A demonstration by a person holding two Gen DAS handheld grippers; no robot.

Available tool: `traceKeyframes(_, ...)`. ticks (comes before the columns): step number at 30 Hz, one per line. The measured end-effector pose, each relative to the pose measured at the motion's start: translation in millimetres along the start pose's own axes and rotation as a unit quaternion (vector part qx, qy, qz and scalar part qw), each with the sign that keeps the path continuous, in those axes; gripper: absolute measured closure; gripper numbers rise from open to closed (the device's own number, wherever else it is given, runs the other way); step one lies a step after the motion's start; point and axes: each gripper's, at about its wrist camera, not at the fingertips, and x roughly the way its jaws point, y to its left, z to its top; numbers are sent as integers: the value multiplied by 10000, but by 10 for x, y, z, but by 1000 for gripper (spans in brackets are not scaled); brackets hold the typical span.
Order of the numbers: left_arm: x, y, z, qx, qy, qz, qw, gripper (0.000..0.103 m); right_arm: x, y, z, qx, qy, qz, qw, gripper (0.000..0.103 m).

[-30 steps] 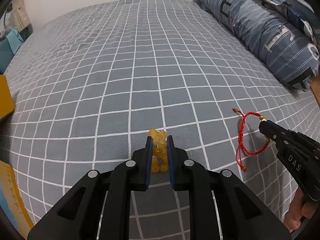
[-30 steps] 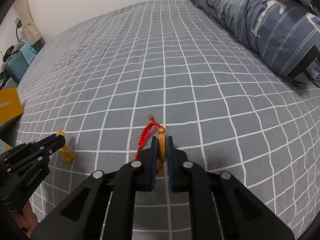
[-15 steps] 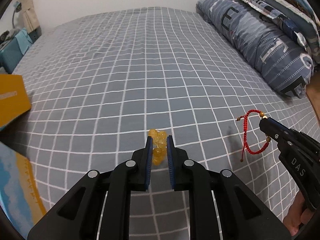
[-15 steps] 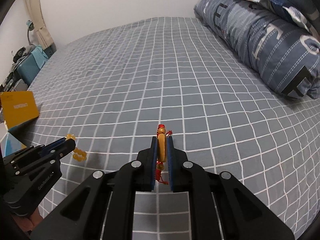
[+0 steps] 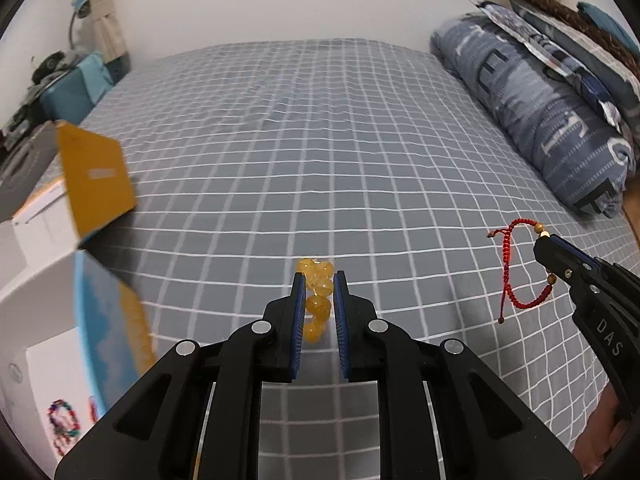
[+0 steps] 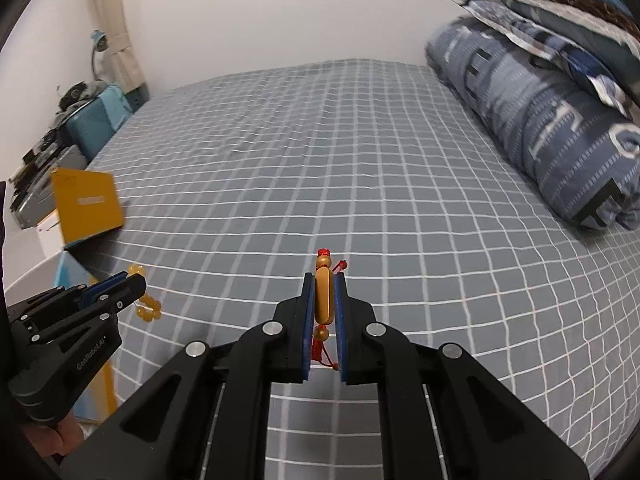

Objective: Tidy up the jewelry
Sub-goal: 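Carry both bracelets with both tools over the white box, then open both tools to drop the amber and red cord bracelets into the box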

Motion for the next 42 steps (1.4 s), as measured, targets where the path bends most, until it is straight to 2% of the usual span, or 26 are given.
traceKeyframes(15, -722, 938, -100, -551, -269, 369, 9974, 89, -297, 1363, 45, -608, -176, 708, 9955, 95)
traceKeyframes(25, -1182, 1783, -512, -1125, -422, 548, 9912, 90, -584, 2220, -73, -987, -354, 1378, 9849, 95)
traceKeyframes(34, -1251, 2442, -973, -1578, -239, 901, 9831, 89, -533, 3091, -461, -1611, -64, 1873, 9690, 95)
traceKeyframes(42, -1107, 2960, -1353, -1926, 147, 1096, 9750, 89, -184, 3611, -821, -1979, 395, 1713, 9643, 95)
